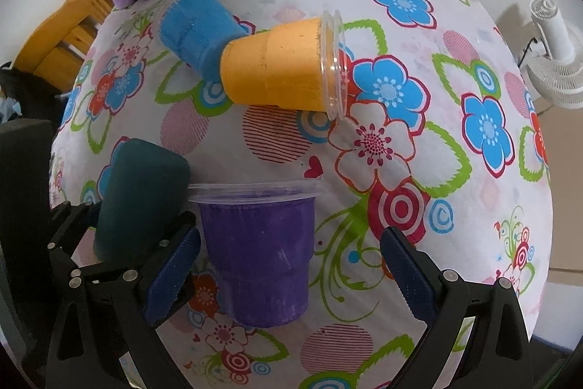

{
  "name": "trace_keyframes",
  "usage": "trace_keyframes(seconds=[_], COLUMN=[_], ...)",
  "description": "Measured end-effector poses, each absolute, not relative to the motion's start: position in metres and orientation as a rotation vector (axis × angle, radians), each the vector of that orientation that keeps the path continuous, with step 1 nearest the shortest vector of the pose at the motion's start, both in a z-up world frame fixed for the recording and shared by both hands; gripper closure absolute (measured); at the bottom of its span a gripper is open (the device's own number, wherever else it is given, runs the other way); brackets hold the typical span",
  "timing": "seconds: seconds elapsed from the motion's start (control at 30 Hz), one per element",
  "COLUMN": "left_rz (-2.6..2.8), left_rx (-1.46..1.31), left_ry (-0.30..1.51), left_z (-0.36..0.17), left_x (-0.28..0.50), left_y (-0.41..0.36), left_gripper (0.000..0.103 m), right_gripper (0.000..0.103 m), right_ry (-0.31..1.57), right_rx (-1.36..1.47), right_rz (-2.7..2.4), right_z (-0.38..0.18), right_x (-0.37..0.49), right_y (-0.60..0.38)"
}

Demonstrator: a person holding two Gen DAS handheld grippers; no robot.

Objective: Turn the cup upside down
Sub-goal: 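Move the left tool down to the dark teal cup lying on its side, then close the left gripper around the teal cup's body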

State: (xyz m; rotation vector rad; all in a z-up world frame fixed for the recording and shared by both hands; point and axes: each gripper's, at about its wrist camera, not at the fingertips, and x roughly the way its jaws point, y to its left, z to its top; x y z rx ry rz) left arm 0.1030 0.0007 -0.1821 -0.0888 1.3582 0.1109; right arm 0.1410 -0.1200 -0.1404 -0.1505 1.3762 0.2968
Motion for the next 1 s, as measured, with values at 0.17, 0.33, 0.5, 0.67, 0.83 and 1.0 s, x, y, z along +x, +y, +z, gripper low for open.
trace_keyframes(seconds=[0.17,0.33,0.5,0.67,0.83,1.0], left_rz=[0.146,0.195,0.25,0.283,0.318,0.346], left_rx=[-0.154,-0.254,-0.426,-0.467,-0.488,-0.486], left_ry=[1.378,1.398,1.408,1.408,1.399,1.383], left_z=[-0.178,-0.175,-0.172,-0.173,-0.174,-0.177], left_x=[0.091,0.065,0.033,0.015,0.004,0.003], left_y=[0.007,0.011,0.011,0.001,-0.006,-0.008], left_gripper=[0.033,0.033,0.033,0.033,0.033,0.032], right_gripper=[0.003,0.003,0.003,0.003,0.003,0.003], right_ry=[1.363,1.361,1.355,1.347,1.347,1.356], right_rx=[-0.16,-0.162,-0.185,-0.205,-0.231,-0.247], right_rz=[0.321,0.353,0.396,0.431,0.459,0.469], right_z=[-0.134,-0.129,-0.125,-0.122,-0.123,-0.13], right_x=[0.138,0.134,0.13,0.126,0.12,0.119], right_y=[-0.122,-0.125,-0.125,-0.126,-0.129,-0.132])
